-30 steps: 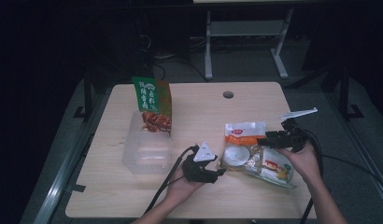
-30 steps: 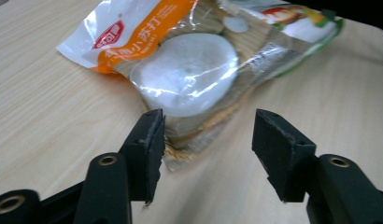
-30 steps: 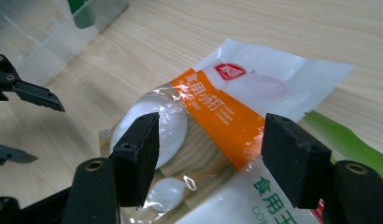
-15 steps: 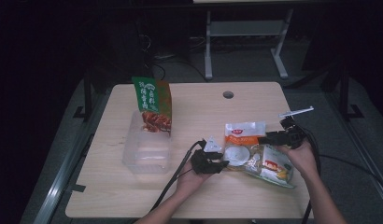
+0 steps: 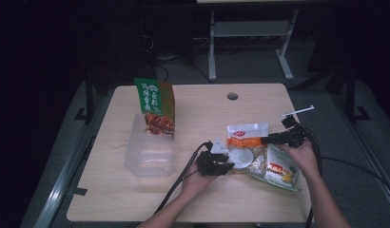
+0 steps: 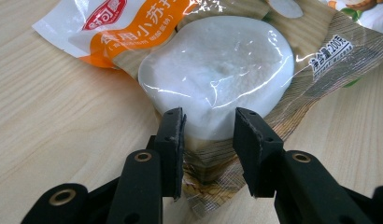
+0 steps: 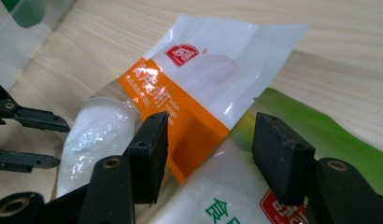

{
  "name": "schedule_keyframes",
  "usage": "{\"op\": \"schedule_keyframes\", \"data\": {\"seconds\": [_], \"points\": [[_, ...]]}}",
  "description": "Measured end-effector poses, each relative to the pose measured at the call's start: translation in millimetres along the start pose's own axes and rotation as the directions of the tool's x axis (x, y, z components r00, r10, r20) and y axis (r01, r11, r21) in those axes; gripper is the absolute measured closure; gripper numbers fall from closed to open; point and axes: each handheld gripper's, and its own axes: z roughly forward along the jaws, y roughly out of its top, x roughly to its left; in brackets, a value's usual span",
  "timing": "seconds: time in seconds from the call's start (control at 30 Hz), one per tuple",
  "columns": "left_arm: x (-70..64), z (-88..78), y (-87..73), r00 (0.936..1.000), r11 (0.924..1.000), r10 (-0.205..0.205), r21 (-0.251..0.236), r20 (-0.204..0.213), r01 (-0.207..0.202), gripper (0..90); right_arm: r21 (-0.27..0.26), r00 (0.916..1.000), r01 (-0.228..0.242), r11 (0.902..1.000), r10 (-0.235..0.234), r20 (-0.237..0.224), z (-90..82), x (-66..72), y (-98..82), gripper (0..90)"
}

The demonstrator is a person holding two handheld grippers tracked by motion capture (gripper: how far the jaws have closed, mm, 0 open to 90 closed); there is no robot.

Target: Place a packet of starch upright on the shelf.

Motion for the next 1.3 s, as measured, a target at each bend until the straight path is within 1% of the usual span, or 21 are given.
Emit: {"op": "schedule_keyframes", "data": {"seconds": [0.1,0.27,0.37,0.43,0.53,0.57,0.6,0.67,0.77,0.87,0.93,0.97,1.0,1.07,1.1,1.13,1.17,1.2,1.23,1.27,1.3], "points": [[0.1,0.5,-0.2,1.0,1.0,0.0,-0.005,0.0,0.0,63.0,-0.012,0.9998,-0.006,0.9999,0.006,-0.02,0.7,-1.0,0.1,45.8],[0.1,0.6,0.0,1.0,1.0,0.001,-0.001,0.0,-0.001,62.8,-0.006,0.9994,0.027,0.9996,-0.027,-0.021,4.7,5.5,2.7,51.0],[-0.2,0.7,0.0,1.0,1.0,0.004,0.001,-0.001,-0.004,62.8,-0.006,0.9992,0.021,0.9998,-0.021,-0.033,6.2,5.9,3.0,54.9],[-0.2,0.9,0.0,1.0,1.0,0.006,0.001,-0.001,-0.006,62.7,0.002,0.9991,0.022,0.9998,-0.022,-0.037,7.8,7.1,3.2,60.7],[-0.1,1.0,0.0,1.0,1.0,0.003,0.0,-0.001,-0.003,62.5,0.005,0.999,0.036,0.9994,-0.036,-0.026,7.5,8.2,3.5,69.4],[-0.1,1.0,0.0,1.0,1.0,0.003,0.0,-0.001,-0.003,62.4,0.005,0.999,0.036,0.9994,-0.036,-0.026,7.5,8.2,3.5,69.4],[0.2,1.0,-0.1,1.0,1.0,0.006,0.002,0.0,-0.006,62.1,0.003,0.9984,0.05,0.9987,-0.05,-0.025,6.9,9.2,3.6,75.7],[0.3,1.5,-0.5,1.0,1.0,-0.006,0.002,0.001,0.006,61.1,-0.003,0.9979,0.053,0.9986,-0.053,-0.035,5.4,11.0,3.8,81.1],[1.3,1.1,-1.1,1.0,0.9999,-0.006,0.008,0.0,0.006,58.7,-0.011,0.9955,0.087,0.9962,-0.087,-0.037,3.2,15.5,4.0,88.5],[3.7,0.5,-1.4,0.9995,0.9995,-0.03,-0.001,0.004,0.03,53.4,-0.02,0.9922,0.121,0.9925,-0.121,-0.028,1.0,22.0,4.0,89.9],[4.5,-0.1,-1.3,0.9995,0.9995,-0.032,-0.001,0.005,0.032,47.4,-0.024,0.9911,0.129,0.9914,-0.129,-0.032,-0.4,23.9,3.8,90.0],[5.5,-0.6,-1.2,0.999,0.999,-0.043,-0.01,-0.003,0.043,44.6,-0.042,0.9882,0.148,0.9881,-0.149,-0.033,-3.7,27.9,3.3,90.0],[6.7,-0.7,-1.2,0.9986,0.9985,-0.053,-0.014,-0.001,0.053,42.7,-0.052,0.9868,0.156,0.9864,-0.158,-0.037,-5.7,29.6,3.1,90.0],[8.6,-0.8,-1.0,0.9957,0.9953,-0.092,-0.03,0.013,0.092,36.4,-0.088,0.9831,0.17,0.9814,-0.175,-0.053,-12.2,34.9,2.5,90.0],[8.6,-0.8,-1.0,0.9957,0.9953,-0.092,-0.03,0.013,0.092,35.0,-0.088,0.9831,0.17,0.9814,-0.175,-0.053,-12.2,34.9,2.5,90.0],[11.4,-1.4,-1.0,0.9926,0.9924,-0.115,-0.039,0.038,0.117,33.9,-0.122,0.9741,0.209,0.9703,-0.218,-0.063,-17.1,39.7,1.7,90.0],[12.5,-1.3,-1.1,0.9902,0.9899,-0.131,-0.047,0.048,0.133,31.6,-0.131,0.9704,0.224,0.9658,-0.233,-0.063,-19.8,42.9,1.3,90.0],[12.5,-1.3,-1.1,0.9902,0.9899,-0.131,-0.047,0.048,0.133,29.5,-0.131,0.9704,0.224,0.9658,-0.233,-0.063,-19.8,42.9,1.3,90.0],[14.6,-1.5,-1.1,0.9849,0.9847,-0.159,-0.06,0.067,0.163,28.8,-0.158,0.961,0.253,0.9546,-0.266,-0.074,-25.1,48.4,0.1,90.0],[15.9,-1.4,-1.4,0.9825,0.9825,-0.17,-0.065,0.077,0.175,28.0,-0.168,0.9566,0.265,0.9493,-0.281,-0.077,-27.8,51.1,-0.6,90.0],[15.9,-1.4,-1.4,0.9825,0.9825,-0.17,-0.065,0.077,0.175,27.0,-0.168,0.9566,0.265,0.9493,-0.281,-0.077,-27.8,51.1,-0.6,90.0]]}}
